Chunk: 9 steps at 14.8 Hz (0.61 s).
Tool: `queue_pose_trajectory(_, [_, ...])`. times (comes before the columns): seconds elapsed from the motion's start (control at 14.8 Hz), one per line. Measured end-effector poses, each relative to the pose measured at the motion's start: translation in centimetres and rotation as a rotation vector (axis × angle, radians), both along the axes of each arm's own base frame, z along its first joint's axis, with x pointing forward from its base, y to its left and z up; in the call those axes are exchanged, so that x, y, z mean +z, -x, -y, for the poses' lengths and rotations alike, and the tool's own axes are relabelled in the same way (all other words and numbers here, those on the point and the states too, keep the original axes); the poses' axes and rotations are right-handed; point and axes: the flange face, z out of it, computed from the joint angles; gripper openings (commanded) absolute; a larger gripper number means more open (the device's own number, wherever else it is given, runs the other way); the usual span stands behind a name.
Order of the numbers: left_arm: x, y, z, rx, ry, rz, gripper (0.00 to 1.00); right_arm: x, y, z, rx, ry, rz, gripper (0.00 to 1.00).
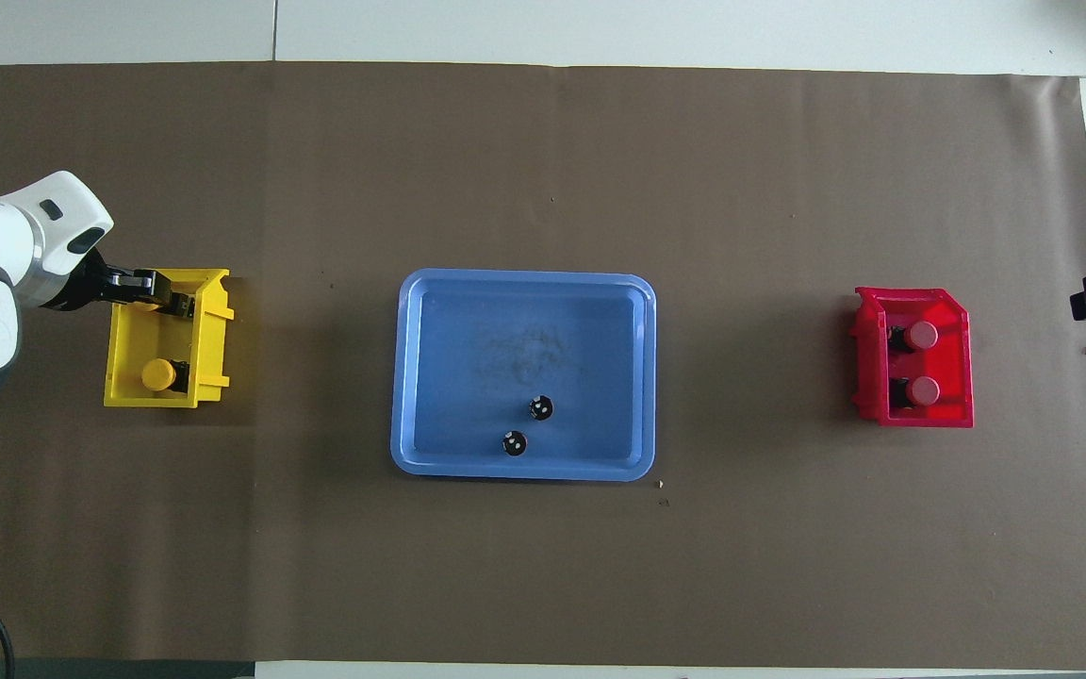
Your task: Sort red and yellow buttons by color
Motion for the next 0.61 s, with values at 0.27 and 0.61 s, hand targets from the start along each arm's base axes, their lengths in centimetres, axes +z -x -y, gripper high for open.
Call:
queue_pose_trajectory(0.27, [4.3,-1.0,0.0,-0.003,0.0,-0.022,1.0,0.0,0.0,0.0,0.0,0.0,0.0,1.0])
queue_pose_trajectory(0.61, [14.2,-1.4,2.0,0.003,0.02,-0.017,1.0,0.0,0.0,0.0,-0.001,0.0,0.0,1.0])
